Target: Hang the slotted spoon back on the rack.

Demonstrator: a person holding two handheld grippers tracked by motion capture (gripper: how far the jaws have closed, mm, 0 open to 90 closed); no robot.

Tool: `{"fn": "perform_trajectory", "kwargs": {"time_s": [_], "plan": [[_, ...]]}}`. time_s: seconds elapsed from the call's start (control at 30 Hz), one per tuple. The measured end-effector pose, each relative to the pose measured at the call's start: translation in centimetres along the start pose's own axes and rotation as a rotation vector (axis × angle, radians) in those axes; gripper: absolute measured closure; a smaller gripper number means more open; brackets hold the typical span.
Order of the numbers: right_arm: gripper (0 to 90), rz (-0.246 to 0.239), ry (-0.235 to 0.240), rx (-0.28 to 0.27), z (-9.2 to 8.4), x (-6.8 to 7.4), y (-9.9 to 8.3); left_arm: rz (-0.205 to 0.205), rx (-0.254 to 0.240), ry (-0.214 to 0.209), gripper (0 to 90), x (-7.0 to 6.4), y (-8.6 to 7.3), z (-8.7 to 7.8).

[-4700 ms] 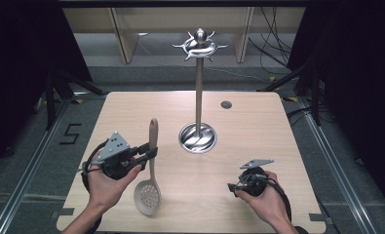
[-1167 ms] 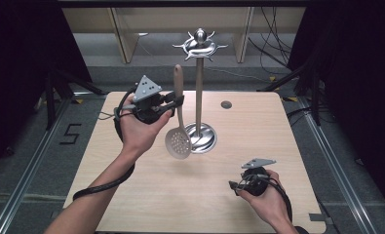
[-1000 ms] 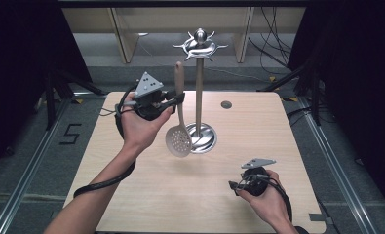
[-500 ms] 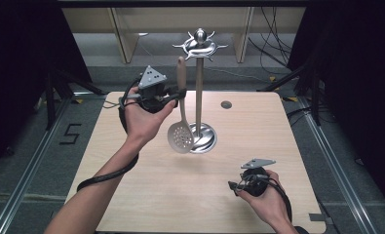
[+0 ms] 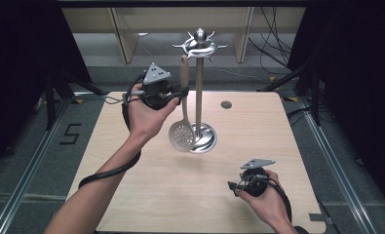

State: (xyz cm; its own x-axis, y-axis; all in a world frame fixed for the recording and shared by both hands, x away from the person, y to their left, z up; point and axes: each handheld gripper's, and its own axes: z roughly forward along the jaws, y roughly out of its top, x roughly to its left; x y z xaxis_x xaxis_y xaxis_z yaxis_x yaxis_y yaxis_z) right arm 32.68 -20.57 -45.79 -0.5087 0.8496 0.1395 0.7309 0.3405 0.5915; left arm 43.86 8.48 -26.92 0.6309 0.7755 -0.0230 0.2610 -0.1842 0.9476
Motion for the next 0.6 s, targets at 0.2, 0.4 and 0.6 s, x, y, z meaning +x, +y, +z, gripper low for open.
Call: {"fn": "perform_trajectory", "kwargs": {"time_s": [0.2,0.4,0.6], "plan": [[44.0,-0.017,-0.005,-0.005,0.0,-0.2,0.0,-0.004,0.015,-0.004,71.6,0.1,-0.1,0.6],[44.1,-0.021,-0.006,-0.009,0.0,-0.2,0.0,0.008,-0.006,-0.005,70.2,0.0,0.0,1.0],[43.7,-0.02,-0.001,-0.009,0.0,-0.3,0.0,0.034,-0.068,-0.02,45.8,0.2,-0.3,0.1]]}}
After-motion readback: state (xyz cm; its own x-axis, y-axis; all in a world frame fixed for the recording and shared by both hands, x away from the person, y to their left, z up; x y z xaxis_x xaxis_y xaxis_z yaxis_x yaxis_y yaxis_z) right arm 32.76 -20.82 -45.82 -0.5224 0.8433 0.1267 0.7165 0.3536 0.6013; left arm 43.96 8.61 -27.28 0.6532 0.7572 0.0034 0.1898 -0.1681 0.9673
